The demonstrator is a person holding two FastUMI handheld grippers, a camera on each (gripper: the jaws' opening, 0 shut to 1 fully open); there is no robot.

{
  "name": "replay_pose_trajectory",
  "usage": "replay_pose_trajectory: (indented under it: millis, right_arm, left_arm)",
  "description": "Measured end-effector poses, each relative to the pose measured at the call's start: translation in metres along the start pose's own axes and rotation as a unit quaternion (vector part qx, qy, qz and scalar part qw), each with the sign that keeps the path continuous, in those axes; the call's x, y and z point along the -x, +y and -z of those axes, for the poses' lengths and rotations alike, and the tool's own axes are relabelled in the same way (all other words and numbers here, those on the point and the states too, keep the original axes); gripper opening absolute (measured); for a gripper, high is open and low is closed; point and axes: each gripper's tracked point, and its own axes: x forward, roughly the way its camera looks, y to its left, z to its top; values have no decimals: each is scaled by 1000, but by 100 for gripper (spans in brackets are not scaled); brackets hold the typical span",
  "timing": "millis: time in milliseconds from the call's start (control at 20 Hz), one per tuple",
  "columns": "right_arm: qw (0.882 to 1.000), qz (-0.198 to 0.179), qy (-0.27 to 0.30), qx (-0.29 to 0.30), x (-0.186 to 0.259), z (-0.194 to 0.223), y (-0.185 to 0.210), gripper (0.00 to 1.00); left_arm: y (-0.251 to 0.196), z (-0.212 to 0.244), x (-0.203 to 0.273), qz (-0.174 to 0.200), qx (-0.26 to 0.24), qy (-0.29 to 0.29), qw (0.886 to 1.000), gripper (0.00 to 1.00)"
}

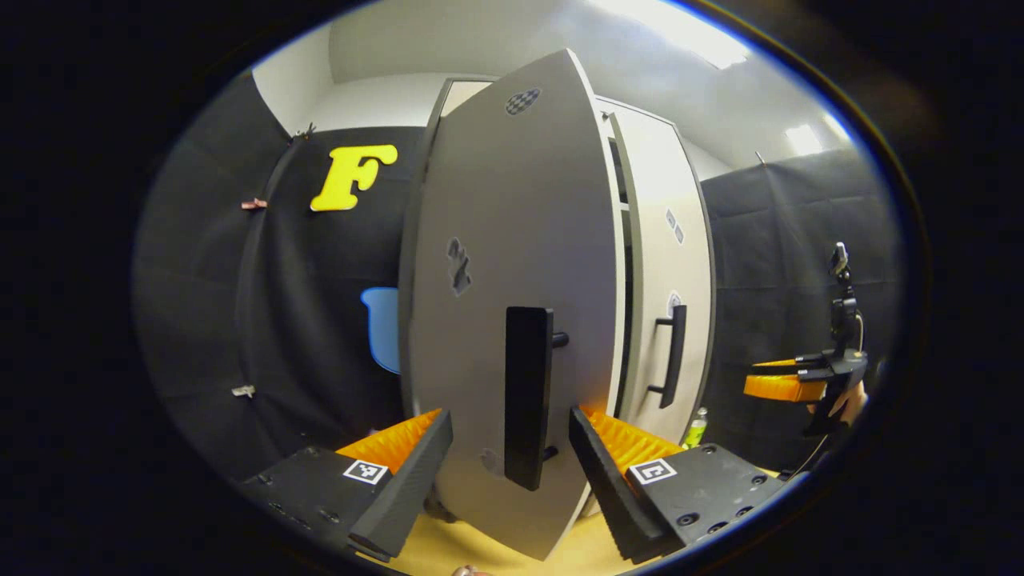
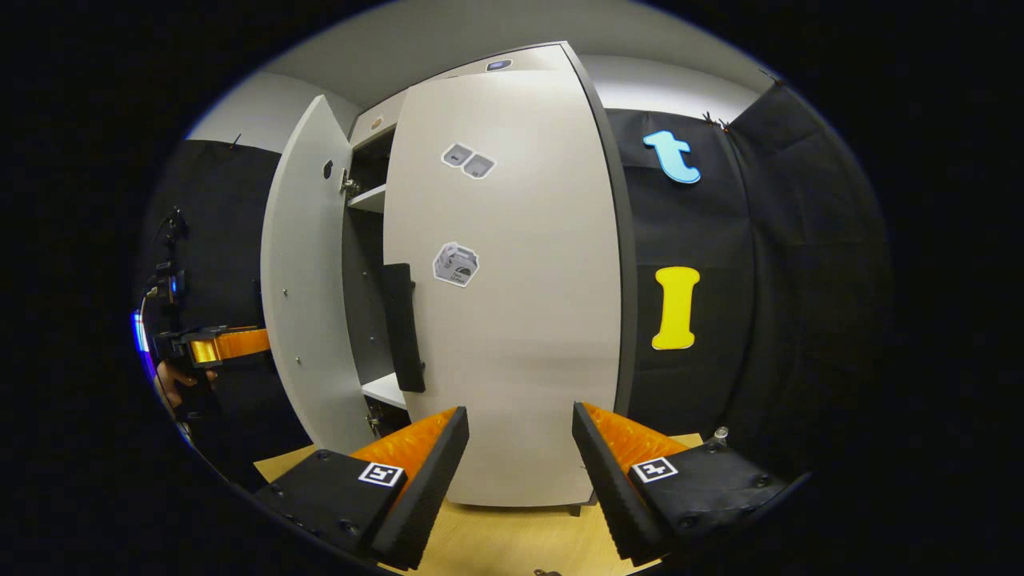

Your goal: Grab one shoe with the right hand and put it into the shoe cabinet, grab the other shoe with the left hand and put it into the shoe cabinet; then close the right door with the right hand and the left door with the left hand.

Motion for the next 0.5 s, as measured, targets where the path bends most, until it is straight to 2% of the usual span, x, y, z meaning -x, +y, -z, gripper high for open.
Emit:
replay_pose_trajectory:
  millis: [50,250,350,500]
  right_arm:
    - [1000,3,-1,-2,3,-1,-4,88]
    - [1000,14,-5,-6,14,-4,-19,88]
    - [1000,18,-4,-7,19,-4,-24,88]
    - [1000,18,-5,-13,27,-5,-24,89]
  left_arm:
    - [-9,-1,-8,9,6,-1,1000,94]
    - [-34,-11,-30,23,-15,-13,1000,95]
    - [-45,-13,-32,32,-17,-19,999,93]
    - [-45,-13,-24,27,-15,-21,999,98]
